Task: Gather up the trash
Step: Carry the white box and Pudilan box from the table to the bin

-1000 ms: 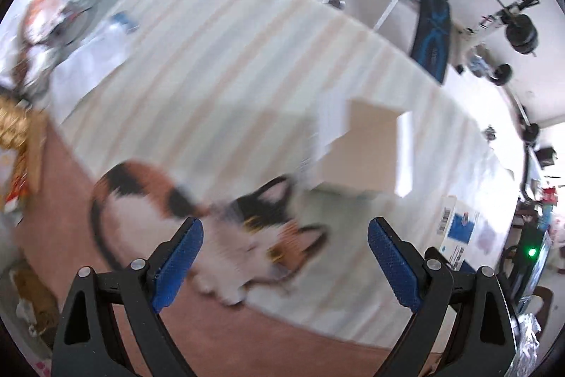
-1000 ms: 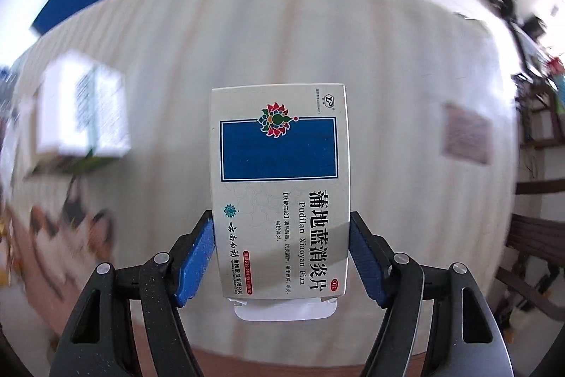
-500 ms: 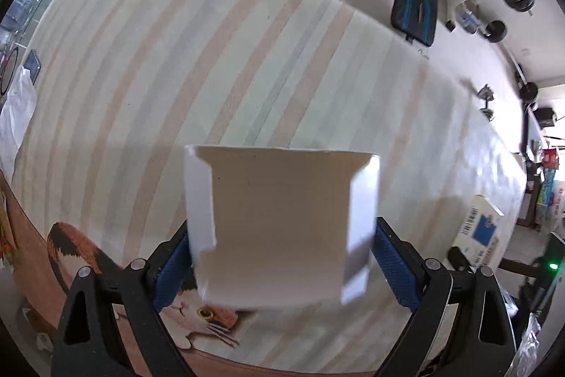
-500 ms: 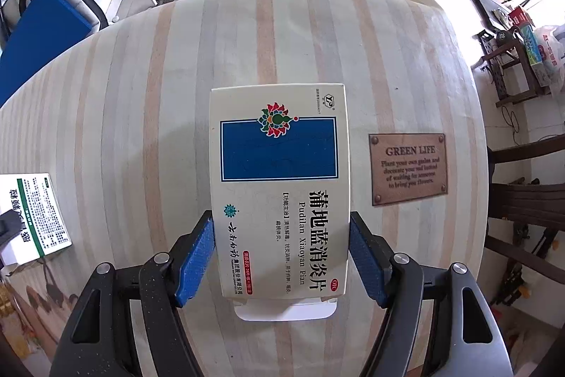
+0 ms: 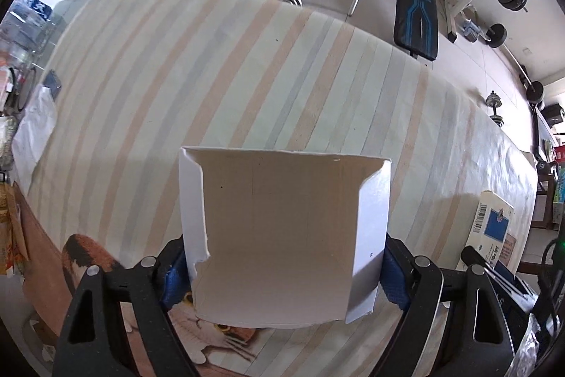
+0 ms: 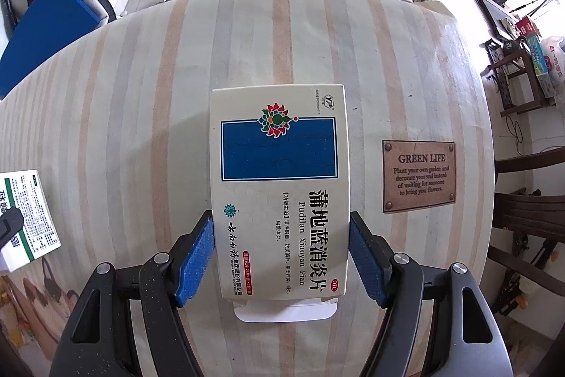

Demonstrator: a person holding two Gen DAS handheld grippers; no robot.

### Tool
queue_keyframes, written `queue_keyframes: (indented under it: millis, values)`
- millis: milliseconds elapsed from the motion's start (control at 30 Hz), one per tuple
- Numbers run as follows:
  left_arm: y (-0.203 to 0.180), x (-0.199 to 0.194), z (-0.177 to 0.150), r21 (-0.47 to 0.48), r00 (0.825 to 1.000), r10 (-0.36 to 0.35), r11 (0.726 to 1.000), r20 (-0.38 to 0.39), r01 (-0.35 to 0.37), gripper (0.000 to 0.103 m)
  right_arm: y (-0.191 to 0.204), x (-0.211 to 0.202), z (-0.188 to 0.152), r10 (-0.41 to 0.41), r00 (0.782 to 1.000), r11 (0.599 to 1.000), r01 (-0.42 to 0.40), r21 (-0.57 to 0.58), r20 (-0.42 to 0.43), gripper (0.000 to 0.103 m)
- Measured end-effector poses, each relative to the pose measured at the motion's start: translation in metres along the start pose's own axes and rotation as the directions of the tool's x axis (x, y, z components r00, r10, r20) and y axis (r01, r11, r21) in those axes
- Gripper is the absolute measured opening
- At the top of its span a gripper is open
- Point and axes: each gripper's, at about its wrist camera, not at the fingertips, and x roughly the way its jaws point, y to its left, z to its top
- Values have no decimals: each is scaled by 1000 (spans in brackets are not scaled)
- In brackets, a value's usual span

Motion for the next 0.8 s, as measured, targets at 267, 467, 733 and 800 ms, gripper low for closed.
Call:
queue_keyframes:
  millis: [267,467,733,800]
  values:
    - [30,-38,-48,-24,996,1,1000,93,2,85,13,-43,-23,59,996,993,-51,-108,73,74]
    - [70,-77,-105,-80,988,4,997,156,9,85,33,-83,-68,108,984,973,-74,-220,144,74]
    - [130,-141,-219,-168,974,36,986,222,2,85,52,-134,-171,199,965,911,-118,-394,171,74]
    - [143,-153,-252,-197,972,29,980,235,19,85,57,-150,-205,231,958,887,-136,-442,170,74]
